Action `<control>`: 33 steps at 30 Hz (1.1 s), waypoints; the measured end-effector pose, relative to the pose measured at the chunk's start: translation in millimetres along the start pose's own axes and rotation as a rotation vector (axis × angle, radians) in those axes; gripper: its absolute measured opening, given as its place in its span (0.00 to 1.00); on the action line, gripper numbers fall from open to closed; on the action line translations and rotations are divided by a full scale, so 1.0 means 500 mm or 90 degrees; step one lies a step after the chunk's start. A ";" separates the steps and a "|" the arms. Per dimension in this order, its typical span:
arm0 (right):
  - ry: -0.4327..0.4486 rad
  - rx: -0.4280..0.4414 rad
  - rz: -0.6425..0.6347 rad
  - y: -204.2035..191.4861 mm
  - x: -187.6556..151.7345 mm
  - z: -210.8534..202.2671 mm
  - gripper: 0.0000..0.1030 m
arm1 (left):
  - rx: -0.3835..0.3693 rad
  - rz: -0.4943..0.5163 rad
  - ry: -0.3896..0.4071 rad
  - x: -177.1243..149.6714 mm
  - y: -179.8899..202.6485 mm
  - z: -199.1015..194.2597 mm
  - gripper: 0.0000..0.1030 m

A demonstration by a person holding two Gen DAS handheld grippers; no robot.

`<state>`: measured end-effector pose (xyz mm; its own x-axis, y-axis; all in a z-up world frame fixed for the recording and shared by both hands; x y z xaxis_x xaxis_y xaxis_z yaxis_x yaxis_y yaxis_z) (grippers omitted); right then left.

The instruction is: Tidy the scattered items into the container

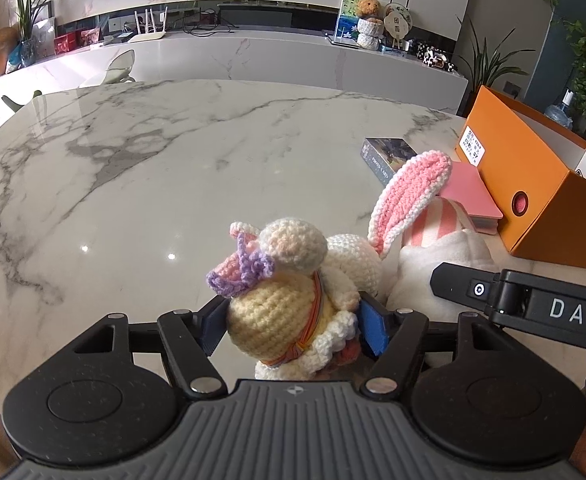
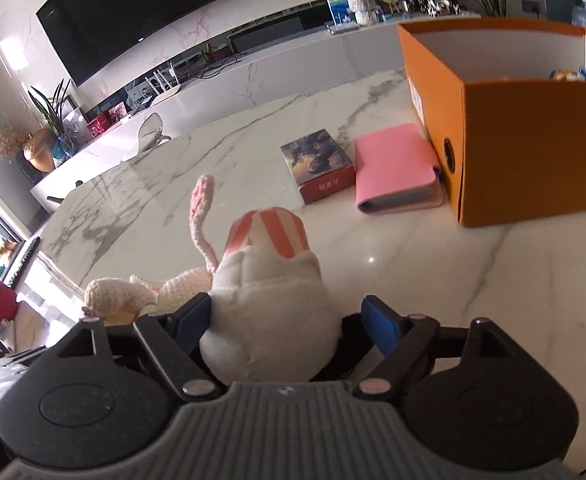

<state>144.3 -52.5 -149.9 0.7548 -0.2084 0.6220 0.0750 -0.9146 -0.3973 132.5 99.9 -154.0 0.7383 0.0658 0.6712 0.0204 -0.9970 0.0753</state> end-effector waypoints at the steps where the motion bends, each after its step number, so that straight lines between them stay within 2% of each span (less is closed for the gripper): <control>1: 0.001 0.001 0.006 0.001 0.000 0.001 0.81 | -0.003 0.000 0.000 0.000 0.000 0.001 0.75; 9: -0.008 0.019 0.038 0.011 -0.005 0.020 0.85 | -0.015 0.002 0.004 0.000 0.003 0.009 0.75; 15: -0.013 0.020 0.031 0.013 -0.010 0.033 0.88 | -0.017 0.009 0.003 -0.002 0.007 0.010 0.74; 17: -0.012 0.019 0.024 0.012 -0.010 0.033 0.85 | -0.017 0.012 0.003 -0.003 0.008 0.010 0.73; 18: -0.010 0.022 0.020 0.010 -0.009 0.031 0.80 | -0.018 0.012 0.004 -0.002 0.009 0.009 0.73; 21: -0.002 0.023 0.002 0.001 -0.006 0.025 0.74 | -0.017 0.017 0.005 -0.002 0.008 0.007 0.71; 26: 0.006 0.017 0.003 0.003 -0.005 0.017 0.70 | -0.019 0.013 0.006 -0.003 0.008 -0.001 0.69; 33: 0.038 0.012 0.000 0.003 0.011 -0.017 0.69 | -0.017 0.015 0.024 0.006 0.012 -0.031 0.68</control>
<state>143.1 -58.1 -141.1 0.7147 -0.2295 0.6607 0.0869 -0.9082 -0.4094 124.4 94.8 -140.3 0.7121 0.0447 0.7007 -0.0151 -0.9968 0.0790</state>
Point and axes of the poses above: each gripper's, at about its wrist camera, not at the fingertips, and z roughly the way its jaws point, y to its right, x to its top, the point moved 7 cm from there along z, roughly the way its jaws point, and after that the axes turned 3 degrees about z, right-handed, at the moved point
